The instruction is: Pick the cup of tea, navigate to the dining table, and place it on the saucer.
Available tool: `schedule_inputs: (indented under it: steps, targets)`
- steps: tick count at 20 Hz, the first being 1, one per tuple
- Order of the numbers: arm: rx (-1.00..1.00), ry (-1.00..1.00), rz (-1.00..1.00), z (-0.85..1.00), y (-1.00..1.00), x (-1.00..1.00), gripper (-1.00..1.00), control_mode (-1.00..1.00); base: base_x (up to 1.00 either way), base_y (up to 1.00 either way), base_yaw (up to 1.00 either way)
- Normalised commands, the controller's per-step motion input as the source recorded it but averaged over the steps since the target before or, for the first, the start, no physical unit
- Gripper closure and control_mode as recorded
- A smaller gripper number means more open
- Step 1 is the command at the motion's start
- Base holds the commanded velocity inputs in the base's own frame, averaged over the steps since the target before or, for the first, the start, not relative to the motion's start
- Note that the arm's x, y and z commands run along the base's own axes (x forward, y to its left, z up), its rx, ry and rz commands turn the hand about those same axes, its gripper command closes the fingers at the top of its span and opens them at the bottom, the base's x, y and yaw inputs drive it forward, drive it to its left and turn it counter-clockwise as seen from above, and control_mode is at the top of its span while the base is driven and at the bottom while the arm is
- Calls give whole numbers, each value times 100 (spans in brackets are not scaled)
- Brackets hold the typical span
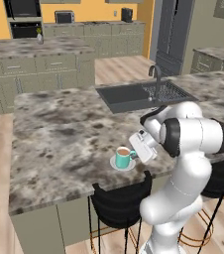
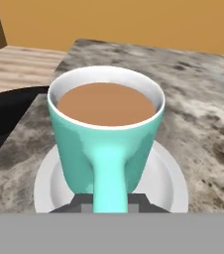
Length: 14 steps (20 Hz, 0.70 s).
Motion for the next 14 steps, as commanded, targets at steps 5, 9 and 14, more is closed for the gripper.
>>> schedule_inputs:
  steps: [5,9,14]
  targets:
    - [0,0,0,-13,0,10,100,-100,0,0,0]
    - [0,0,0,0,0,0,100,-100,0,0,0]
    - [0,0,0,0,0,0,-100,-100,0,0,0]
